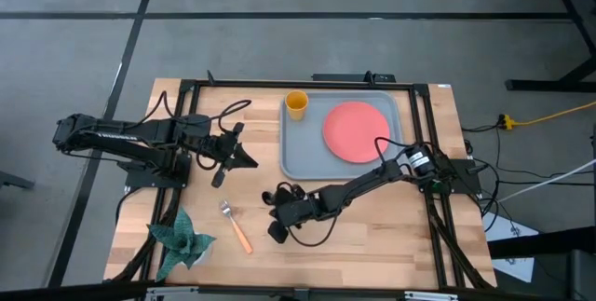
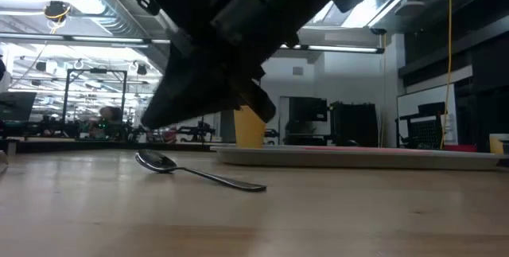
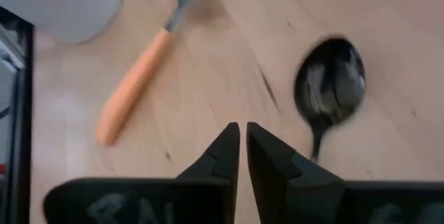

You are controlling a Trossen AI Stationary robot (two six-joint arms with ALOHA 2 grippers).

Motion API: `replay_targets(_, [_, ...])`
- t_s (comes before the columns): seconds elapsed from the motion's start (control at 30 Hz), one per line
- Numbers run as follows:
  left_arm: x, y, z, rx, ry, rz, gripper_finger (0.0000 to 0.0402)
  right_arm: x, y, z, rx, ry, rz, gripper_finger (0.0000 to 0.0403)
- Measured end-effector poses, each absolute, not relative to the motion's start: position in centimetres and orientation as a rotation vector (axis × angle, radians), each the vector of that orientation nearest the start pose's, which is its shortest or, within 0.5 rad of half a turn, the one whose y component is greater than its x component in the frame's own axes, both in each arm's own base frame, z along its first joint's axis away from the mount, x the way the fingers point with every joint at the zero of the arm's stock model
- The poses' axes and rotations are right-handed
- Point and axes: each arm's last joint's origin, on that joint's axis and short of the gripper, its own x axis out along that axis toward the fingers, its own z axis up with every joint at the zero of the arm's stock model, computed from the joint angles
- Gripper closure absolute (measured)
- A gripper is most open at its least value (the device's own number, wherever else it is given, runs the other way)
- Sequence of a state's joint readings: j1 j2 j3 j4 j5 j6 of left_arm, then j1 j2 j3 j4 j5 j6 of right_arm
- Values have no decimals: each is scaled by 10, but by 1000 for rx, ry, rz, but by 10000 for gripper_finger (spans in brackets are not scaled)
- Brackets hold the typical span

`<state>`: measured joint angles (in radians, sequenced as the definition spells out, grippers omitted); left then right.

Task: Pick and place plate/cup/fork/spoon on tray
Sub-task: Put the black spoon on the gray tray to the left of the pink plate

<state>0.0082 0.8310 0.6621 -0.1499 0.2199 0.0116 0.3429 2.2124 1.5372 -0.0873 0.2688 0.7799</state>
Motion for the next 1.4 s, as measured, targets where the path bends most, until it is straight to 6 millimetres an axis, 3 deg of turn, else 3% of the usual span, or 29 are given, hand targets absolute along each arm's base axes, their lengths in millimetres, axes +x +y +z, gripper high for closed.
replay_targets(0.53, [185, -5, 286, -24, 316, -209, 390, 456, 147, 147, 512, 645, -217, 367])
replay_targets(0.8, [185, -3, 286, -13, 317, -140, 385, 454, 150, 146, 482, 651, -226, 315])
replay_targets(0.9, [185, -2, 286, -6, 317, -96, 387, 455, 149, 146, 470, 690, -146, 299])
replay_targets(1.4, [185, -1, 286, -4, 318, -81, 391, 465, 143, 155, 462, 583, -95, 296])
